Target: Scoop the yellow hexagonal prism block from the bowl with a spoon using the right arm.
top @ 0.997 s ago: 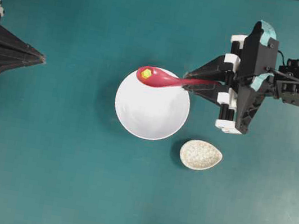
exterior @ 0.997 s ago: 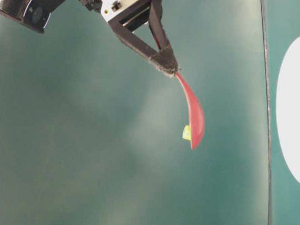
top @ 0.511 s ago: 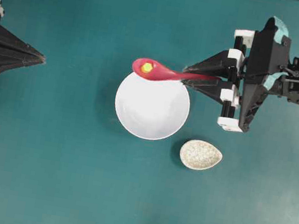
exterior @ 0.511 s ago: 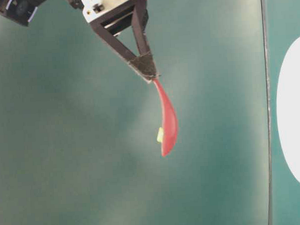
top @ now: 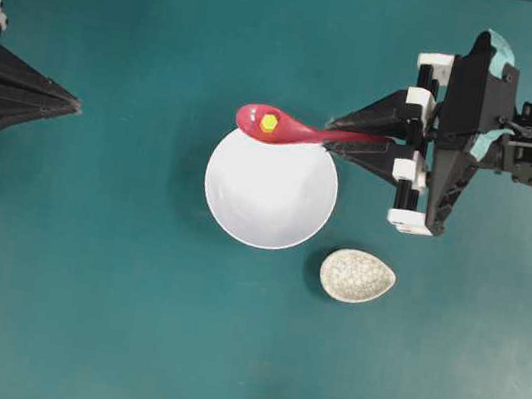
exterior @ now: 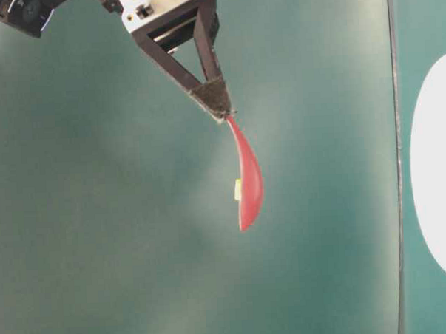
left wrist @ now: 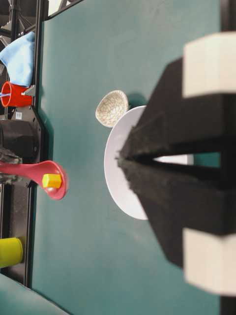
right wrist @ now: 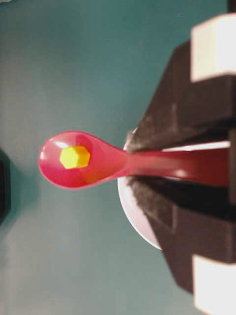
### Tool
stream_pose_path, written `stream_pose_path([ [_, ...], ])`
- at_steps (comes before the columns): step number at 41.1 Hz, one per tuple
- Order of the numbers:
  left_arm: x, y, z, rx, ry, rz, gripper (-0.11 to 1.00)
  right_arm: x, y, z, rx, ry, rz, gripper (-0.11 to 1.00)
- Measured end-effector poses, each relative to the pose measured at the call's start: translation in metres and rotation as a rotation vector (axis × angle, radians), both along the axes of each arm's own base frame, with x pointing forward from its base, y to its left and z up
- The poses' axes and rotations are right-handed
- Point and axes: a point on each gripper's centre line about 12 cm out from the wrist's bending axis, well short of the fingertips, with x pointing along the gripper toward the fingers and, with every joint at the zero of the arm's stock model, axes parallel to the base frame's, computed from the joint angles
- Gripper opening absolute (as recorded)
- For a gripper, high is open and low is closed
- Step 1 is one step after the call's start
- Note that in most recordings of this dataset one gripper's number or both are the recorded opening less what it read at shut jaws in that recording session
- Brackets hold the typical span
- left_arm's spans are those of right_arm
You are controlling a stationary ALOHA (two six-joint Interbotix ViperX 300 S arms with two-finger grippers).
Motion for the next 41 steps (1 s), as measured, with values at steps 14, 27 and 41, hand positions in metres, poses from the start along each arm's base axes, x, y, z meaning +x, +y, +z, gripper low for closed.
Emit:
stream_pose_path([
  [14, 0.000, 0.000, 0.000, -0.002, 0.000, 0.002, 0.00, -0.001, 0.001, -0.002, -0.014, 0.019, 0.010, 0.25],
  [27, 0.000, 0.000, 0.000, -0.018, -0.001, 0.003, 0.00, -0.002, 0.001, -0.005, -0.018, 0.044, 0.018, 0.25],
  [41, 0.000, 0.000, 0.000, -0.032, -0.001, 0.004, 0.00, -0.004, 0.002, -0.010, -0.022, 0.089, 0.030, 0.25],
])
